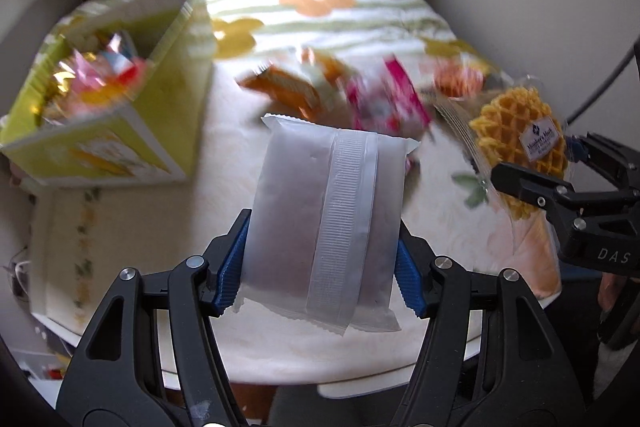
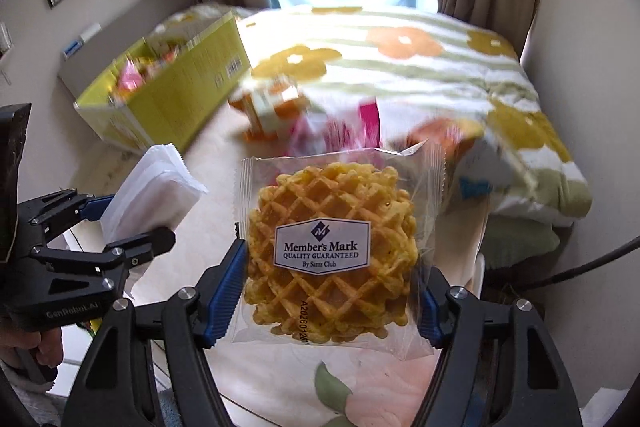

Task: Organize snacks
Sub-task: 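Lift and carry the white packet and waffle over the box with both tools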

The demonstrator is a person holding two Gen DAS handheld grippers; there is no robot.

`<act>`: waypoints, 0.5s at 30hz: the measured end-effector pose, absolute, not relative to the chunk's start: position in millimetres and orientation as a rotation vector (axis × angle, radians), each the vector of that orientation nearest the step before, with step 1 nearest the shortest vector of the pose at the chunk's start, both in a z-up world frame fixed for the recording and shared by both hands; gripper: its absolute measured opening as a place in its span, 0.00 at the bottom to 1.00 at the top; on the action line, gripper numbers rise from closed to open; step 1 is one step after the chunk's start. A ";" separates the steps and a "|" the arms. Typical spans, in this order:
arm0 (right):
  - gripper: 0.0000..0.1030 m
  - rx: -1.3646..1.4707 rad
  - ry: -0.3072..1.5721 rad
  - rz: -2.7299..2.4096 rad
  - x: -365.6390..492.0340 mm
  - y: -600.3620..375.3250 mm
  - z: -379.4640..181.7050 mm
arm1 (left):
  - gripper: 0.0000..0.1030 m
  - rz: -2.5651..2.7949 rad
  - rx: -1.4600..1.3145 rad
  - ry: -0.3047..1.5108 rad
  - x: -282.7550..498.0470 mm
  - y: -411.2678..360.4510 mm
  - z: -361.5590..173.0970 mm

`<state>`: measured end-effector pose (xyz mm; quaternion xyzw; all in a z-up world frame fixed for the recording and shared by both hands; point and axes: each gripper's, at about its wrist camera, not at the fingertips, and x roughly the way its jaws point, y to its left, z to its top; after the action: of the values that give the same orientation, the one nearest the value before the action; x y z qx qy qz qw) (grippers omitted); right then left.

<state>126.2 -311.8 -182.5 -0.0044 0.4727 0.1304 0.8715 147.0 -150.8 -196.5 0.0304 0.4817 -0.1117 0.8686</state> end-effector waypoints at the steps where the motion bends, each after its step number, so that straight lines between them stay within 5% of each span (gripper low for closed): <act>1: 0.66 -0.005 0.972 0.275 127.6 -309.5 -172.5 | 0.59 -0.228 0.052 0.993 150.2 -144.2 -186.1; 15: 0.66 0.018 0.847 0.312 194.9 -203.4 -91.2 | 0.59 -0.169 -0.008 0.868 225.4 -15.1 -102.3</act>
<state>194.9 -203.4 -91.2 0.0085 0.4091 0.1507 0.8999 225.4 -15.1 -102.3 -0.0038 0.4200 -0.0816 0.9038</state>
